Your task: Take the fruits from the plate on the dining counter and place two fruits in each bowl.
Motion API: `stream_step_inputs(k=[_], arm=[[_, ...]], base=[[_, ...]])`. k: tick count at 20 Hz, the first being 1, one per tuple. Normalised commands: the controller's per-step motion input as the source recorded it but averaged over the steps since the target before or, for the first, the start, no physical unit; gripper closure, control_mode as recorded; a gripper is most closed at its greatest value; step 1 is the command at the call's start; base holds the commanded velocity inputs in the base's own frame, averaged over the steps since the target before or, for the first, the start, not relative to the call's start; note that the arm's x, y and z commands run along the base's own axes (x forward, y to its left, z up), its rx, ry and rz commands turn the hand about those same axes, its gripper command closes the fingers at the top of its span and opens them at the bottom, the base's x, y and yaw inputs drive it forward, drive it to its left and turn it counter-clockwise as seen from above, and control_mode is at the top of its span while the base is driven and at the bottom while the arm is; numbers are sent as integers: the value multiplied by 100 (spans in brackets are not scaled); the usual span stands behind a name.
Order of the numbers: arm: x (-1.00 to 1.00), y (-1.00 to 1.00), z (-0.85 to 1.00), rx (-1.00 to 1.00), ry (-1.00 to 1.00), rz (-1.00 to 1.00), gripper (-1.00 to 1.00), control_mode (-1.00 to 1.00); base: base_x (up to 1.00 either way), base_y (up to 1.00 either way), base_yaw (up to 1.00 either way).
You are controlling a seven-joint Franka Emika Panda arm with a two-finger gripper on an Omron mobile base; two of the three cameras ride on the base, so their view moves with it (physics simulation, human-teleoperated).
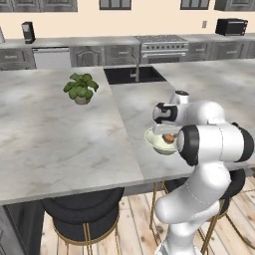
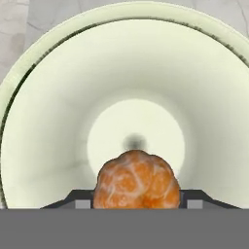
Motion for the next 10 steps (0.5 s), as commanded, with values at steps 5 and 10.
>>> stream_step_inputs(k=[5,10], arm=[[45,0,-15,0,2,0,100,-100],[36,0,-29,0,4,0,100,-100]], base=[[0,0,0],[0,0,0]])
